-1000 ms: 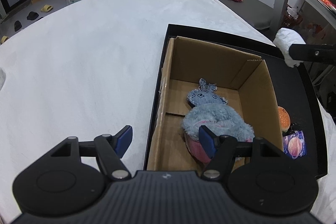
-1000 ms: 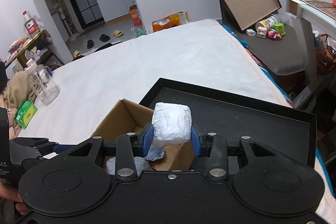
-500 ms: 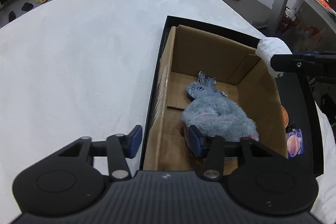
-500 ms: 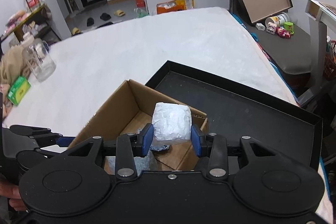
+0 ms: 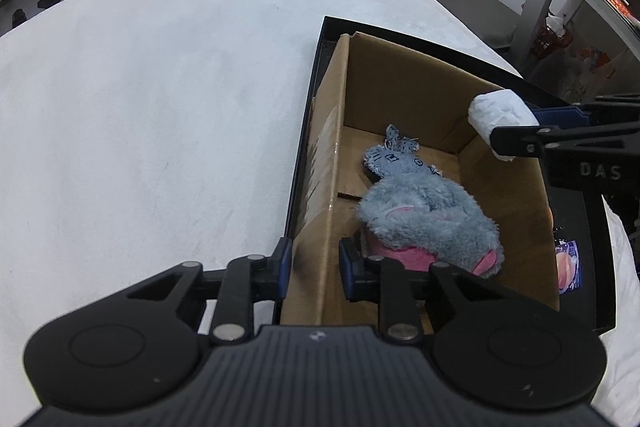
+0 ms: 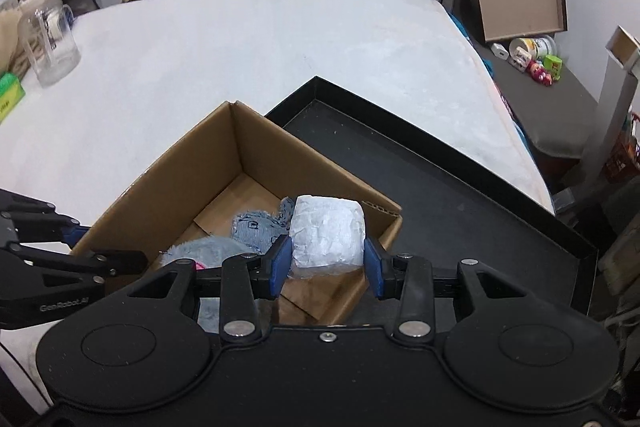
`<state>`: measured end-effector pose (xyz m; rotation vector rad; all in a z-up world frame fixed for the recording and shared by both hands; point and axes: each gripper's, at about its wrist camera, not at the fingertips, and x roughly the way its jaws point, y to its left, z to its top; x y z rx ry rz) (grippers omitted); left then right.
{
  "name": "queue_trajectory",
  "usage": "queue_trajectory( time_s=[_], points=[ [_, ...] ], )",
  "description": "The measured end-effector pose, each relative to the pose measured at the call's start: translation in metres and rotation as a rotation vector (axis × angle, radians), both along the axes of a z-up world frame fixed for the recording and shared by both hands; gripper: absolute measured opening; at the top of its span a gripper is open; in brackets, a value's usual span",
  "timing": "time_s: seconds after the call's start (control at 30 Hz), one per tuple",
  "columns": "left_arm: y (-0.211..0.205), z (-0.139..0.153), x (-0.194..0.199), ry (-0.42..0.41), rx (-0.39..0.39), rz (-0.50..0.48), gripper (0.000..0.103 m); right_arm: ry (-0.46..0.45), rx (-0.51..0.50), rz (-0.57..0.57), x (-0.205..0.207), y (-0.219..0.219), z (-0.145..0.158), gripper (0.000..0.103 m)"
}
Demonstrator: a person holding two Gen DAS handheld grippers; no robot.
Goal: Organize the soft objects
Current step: 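Carry the white bundle into the box and open the right tool, then withdraw the open right tool from the box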
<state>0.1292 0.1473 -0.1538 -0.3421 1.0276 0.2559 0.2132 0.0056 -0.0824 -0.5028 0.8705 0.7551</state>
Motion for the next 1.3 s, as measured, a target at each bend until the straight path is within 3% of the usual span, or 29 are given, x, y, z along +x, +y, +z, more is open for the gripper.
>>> queue_trajectory(
  time_s=[0.27, 0.37, 0.67, 0.87, 1.1, 1.3],
  points=[
    [0.005, -0.001, 0.001, -0.005, -0.013, 0.010, 0.018, -0.003, -0.019, 0.013, 0.000, 0.005, -0.002, 0.046],
    [0.007, -0.001, 0.000, -0.010, -0.019, 0.016, 0.018, -0.003, -0.008, 0.012, 0.000, 0.004, 0.000, 0.060],
    [0.007, 0.001, -0.005, -0.015, -0.012, 0.025, 0.017, 0.010, 0.026, 0.017, -0.003, -0.008, 0.003, 0.061],
    [0.006, 0.004, -0.003, -0.011, -0.002, 0.024, 0.018, 0.048, 0.102, 0.033, -0.007, -0.019, 0.011, 0.062],
    [0.000, 0.010, -0.002, -0.006, 0.038, 0.011, 0.022, 0.014, 0.162, 0.041, -0.014, -0.029, 0.021, 0.075],
    [0.003, 0.013, 0.000, 0.002, 0.030, 0.017, 0.024, 0.000, 0.195, 0.031, -0.014, -0.037, 0.026, 0.076]
  ],
)
